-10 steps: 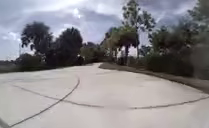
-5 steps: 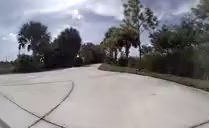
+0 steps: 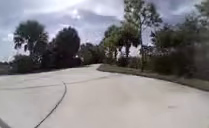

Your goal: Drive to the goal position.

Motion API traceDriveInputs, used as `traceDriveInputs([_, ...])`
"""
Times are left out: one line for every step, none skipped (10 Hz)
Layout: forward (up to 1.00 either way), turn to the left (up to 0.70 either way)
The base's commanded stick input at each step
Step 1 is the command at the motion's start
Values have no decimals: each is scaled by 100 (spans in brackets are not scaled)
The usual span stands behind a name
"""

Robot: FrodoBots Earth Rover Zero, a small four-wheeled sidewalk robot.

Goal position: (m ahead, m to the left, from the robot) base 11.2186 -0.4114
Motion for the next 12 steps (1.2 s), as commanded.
traceDriveInputs([85, 26])
traceDriveInputs([85, 0])
traceDriveInputs([85, 0])
traceDriveInputs([85, 0])
traceDriveInputs([85, 0])
traceDriveInputs([85, 0])
traceDriveInputs([85, 0])
traceDriveInputs([85, 0])
traceDriveInputs([85, 1])
traceDriveInputs([85, 22])
traceDriveInputs([85, 34])
traceDriveInputs([85, 28])
